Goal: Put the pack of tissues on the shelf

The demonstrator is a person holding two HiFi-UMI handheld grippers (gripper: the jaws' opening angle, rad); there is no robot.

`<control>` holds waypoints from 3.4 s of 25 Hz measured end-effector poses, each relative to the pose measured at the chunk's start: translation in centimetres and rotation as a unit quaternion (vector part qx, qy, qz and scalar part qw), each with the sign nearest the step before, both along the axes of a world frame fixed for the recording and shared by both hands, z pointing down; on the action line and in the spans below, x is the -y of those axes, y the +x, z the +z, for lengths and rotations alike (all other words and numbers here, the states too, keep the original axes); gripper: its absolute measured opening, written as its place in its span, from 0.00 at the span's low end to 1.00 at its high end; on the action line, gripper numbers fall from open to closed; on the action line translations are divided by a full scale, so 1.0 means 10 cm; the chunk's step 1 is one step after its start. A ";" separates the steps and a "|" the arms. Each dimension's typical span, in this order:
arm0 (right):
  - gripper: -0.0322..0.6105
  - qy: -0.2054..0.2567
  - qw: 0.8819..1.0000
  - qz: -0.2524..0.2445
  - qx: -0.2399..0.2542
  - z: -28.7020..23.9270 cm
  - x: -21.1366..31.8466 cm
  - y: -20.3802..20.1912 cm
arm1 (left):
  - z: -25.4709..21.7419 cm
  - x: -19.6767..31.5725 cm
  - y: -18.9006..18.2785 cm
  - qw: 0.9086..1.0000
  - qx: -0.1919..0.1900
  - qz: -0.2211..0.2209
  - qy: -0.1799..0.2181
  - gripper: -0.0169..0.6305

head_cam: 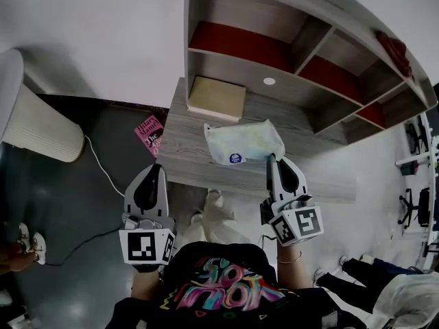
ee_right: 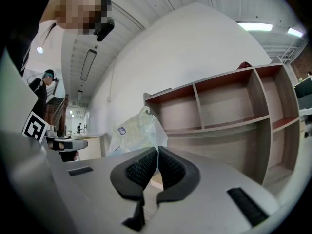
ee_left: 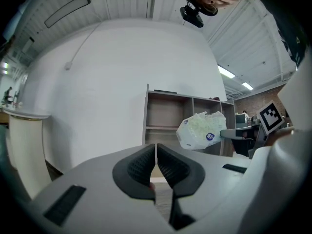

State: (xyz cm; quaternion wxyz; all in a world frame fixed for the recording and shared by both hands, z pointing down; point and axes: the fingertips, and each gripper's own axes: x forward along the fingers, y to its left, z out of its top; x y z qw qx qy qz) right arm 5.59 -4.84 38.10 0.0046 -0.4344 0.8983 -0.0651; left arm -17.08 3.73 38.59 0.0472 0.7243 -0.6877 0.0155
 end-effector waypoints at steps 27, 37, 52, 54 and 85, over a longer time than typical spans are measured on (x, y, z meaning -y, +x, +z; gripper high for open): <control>0.08 0.034 0.998 -0.036 0.024 -0.33 1.86 -0.07 | -0.47 1.99 0.27 0.999 0.014 0.012 0.049 0.08; 0.08 0.034 0.999 0.004 0.030 -0.43 1.87 -0.06 | -0.55 2.15 0.24 0.997 0.020 0.058 0.045 0.08; 0.08 0.036 0.999 0.018 0.029 -0.45 1.95 -0.16 | -0.47 2.26 0.20 0.996 0.014 0.082 0.038 0.08; 0.08 0.038 0.999 0.019 0.030 -0.46 1.97 -0.17 | -0.46 2.28 0.19 0.996 0.012 0.080 0.037 0.08; 0.08 0.081 0.993 0.081 0.018 -0.59 2.60 -0.40 | -0.29 2.30 0.29 0.996 0.002 0.089 0.019 0.08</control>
